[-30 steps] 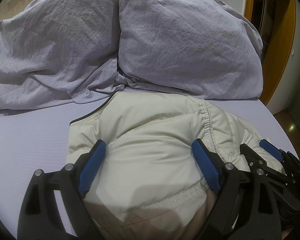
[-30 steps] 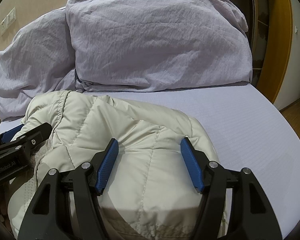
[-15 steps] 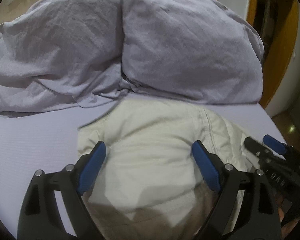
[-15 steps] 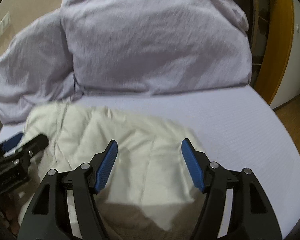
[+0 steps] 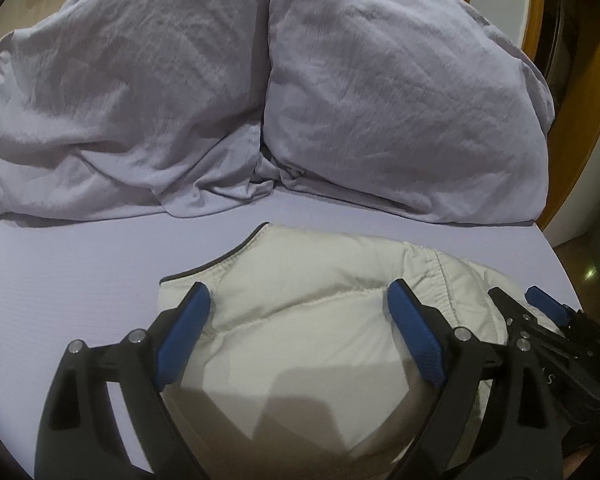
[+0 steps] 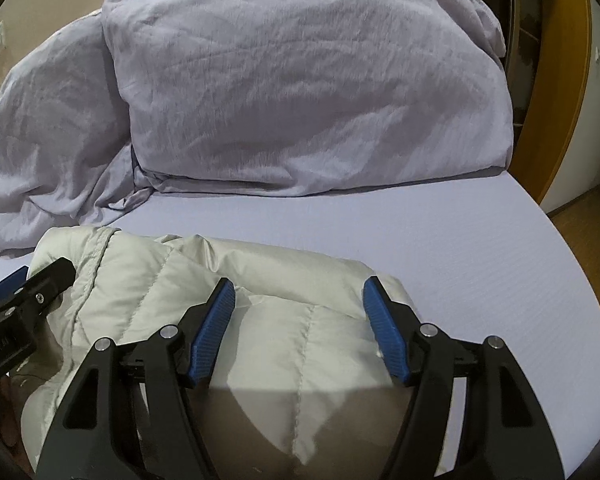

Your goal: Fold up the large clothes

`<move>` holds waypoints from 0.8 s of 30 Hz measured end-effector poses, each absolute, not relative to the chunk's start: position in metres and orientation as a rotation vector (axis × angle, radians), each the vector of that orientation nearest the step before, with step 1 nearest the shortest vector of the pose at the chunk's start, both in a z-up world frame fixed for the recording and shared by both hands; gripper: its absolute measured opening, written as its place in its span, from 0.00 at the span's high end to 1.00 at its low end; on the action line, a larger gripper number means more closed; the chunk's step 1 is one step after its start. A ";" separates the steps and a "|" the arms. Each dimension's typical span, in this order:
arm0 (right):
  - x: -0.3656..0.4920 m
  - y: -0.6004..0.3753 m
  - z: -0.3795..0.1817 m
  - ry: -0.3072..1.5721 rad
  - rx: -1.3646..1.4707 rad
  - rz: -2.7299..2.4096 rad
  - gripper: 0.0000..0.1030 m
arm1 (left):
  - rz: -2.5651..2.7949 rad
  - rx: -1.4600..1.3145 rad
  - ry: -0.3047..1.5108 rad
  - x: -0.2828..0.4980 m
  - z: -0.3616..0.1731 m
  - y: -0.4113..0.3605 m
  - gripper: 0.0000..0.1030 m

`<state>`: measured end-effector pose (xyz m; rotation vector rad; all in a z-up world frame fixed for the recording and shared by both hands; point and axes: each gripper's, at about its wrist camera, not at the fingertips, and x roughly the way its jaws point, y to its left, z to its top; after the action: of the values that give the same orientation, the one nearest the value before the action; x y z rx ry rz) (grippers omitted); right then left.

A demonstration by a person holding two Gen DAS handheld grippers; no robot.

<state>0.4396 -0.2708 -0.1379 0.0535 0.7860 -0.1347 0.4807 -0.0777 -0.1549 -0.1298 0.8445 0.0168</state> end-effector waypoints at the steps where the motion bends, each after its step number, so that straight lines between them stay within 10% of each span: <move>1: 0.440 -0.270 -0.140 0.785 0.051 -0.137 0.33 | 0.017 -0.131 0.845 0.482 -0.157 -0.078 0.12; 24: 0.452 -0.271 -0.157 0.812 0.046 -0.156 0.32 | 0.005 -0.128 0.861 0.490 -0.173 -0.083 0.11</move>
<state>0.4524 -0.2708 -0.1571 0.0464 0.8121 -0.1558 0.4897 -0.0833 -0.1728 -0.1283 0.8611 0.0050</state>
